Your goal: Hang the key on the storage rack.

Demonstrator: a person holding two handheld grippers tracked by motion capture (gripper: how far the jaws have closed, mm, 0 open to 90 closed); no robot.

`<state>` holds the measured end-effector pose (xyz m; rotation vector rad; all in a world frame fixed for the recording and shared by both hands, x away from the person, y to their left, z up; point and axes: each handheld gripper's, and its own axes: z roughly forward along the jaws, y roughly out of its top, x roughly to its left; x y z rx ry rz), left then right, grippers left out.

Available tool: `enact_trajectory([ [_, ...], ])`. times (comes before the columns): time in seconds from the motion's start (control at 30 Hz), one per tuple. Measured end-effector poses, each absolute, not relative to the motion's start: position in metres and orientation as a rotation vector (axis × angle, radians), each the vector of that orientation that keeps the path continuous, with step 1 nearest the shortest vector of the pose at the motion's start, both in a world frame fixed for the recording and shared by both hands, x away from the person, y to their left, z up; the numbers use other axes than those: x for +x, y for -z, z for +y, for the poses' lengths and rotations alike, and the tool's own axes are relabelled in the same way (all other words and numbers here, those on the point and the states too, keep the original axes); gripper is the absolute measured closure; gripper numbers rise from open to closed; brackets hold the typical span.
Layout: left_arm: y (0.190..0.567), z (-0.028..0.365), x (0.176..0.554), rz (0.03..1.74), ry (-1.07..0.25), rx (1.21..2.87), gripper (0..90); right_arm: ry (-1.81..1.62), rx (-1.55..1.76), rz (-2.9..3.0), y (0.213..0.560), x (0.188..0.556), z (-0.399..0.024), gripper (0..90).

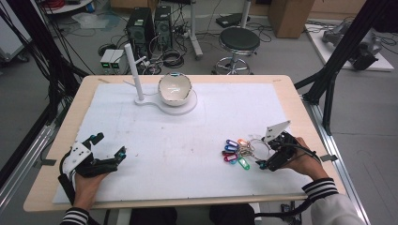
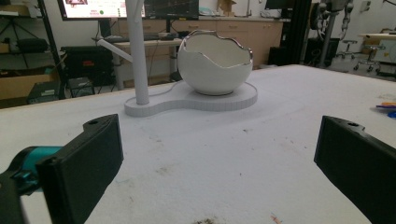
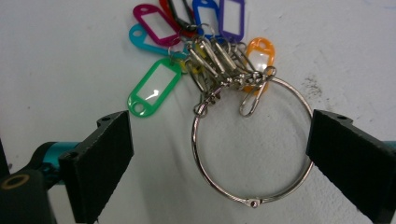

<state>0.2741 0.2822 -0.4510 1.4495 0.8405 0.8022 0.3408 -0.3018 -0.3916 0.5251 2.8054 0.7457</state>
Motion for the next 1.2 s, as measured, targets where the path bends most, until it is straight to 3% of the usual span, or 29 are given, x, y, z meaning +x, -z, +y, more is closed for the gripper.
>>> enact_trajectory([
  [0.47, 0.451, 0.282, 0.274, 0.836, -0.800, 1.454, 1.7, -0.631, 0.477, 2.921, 0.397, 0.347, -0.293, 38.3],
  [0.8, 0.451, 0.282, 0.274, 0.834, -0.801, 1.453, 1.7, -0.548, 0.493, 2.951, 0.399, 0.350, -0.290, 53.8],
  [1.2, 0.451, 0.282, 0.274, 0.835, -0.801, 1.454, 1.7, -0.515, 0.491, 2.987, 0.401, 0.352, -0.286, 64.2],
])
